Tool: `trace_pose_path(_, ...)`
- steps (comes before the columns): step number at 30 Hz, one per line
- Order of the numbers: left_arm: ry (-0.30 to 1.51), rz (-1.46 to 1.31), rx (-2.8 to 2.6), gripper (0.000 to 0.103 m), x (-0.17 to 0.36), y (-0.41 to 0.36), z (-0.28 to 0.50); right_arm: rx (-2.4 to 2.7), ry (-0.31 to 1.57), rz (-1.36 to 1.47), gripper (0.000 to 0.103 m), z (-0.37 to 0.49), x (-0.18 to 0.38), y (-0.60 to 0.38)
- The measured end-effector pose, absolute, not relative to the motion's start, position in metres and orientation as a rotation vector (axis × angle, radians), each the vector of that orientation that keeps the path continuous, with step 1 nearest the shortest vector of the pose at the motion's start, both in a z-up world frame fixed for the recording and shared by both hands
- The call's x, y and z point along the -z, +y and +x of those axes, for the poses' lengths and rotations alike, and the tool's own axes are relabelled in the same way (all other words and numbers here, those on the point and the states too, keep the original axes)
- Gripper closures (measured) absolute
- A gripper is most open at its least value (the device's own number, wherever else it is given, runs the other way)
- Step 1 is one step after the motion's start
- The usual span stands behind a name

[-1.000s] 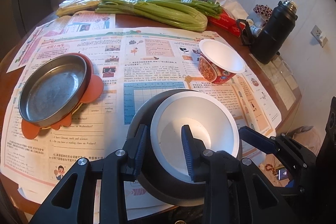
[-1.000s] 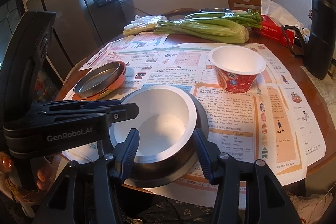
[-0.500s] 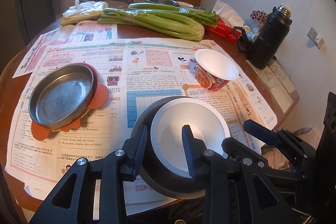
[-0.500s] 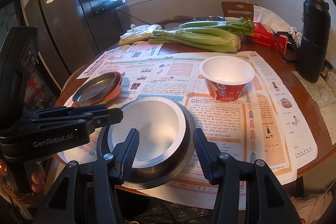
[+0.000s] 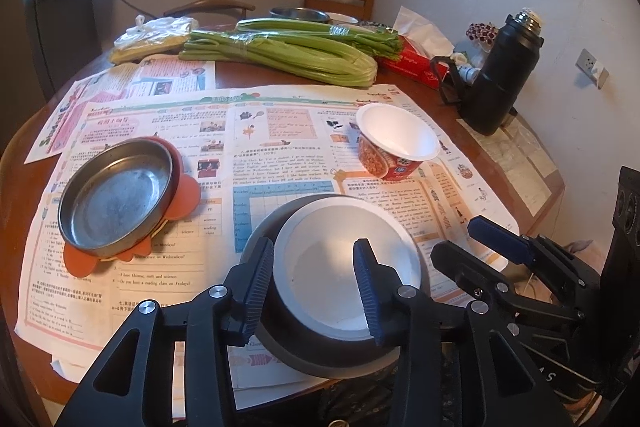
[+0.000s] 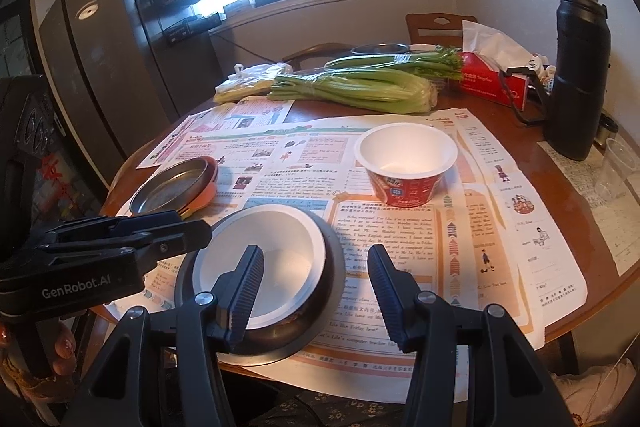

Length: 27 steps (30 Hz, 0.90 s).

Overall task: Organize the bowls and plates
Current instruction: 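Open the left gripper and lift it off the foam bowl rim, then move the left gripper to the white cup with red print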

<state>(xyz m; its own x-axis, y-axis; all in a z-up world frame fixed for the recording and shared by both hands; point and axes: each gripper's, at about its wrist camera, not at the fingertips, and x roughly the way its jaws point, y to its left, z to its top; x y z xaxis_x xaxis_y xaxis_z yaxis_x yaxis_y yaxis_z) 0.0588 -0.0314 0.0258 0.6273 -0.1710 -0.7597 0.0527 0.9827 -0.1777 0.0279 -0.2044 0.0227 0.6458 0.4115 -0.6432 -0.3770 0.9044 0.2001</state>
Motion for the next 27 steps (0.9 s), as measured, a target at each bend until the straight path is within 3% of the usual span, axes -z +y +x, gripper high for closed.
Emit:
trace_pose_path(14, 0.858, -0.129, 0.157, 0.055, -0.039, -0.041, 0.071, -0.391, 0.658, 0.11, 0.045, 0.03, -0.042, -0.242)
trace_pose_path(27, 0.868, -0.102, 0.207, 0.055, -0.039, -0.057, 0.102, -0.3, 0.689, 0.196, 0.044, 0.058, -0.025, -0.279)
